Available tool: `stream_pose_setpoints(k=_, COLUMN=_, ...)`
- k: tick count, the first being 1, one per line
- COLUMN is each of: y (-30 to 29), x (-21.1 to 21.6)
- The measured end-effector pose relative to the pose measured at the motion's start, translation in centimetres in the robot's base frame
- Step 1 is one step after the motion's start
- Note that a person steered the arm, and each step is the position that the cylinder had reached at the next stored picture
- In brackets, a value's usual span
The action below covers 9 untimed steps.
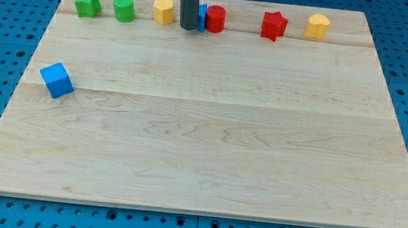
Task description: Place the blue cube towards the bottom of the green star
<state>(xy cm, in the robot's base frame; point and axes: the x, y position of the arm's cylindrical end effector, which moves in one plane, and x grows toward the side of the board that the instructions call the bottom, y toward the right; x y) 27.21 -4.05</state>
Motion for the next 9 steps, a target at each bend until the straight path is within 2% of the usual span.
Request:
stream_pose_setpoints(k=1, y=0.4, x=0.8)
stream_pose_setpoints(k=2, y=-1.8, x=2.4)
stream_pose_setpoints(k=3, y=-3.0, x=5.8)
stream_pose_setpoints(k=4, y=-4.8, x=12.6)
stream_pose_setpoints(k=5, y=-10.2, x=19.3)
stream_pose_setpoints(k=6, y=-20.8, x=23.1)
stream_pose_setpoints(k=7, y=-23.8, x=20.4)
stream_pose_setpoints(k=8, y=-16.4, x=18.1)
stream_pose_setpoints(k=9, y=-14.2, x=15.4)
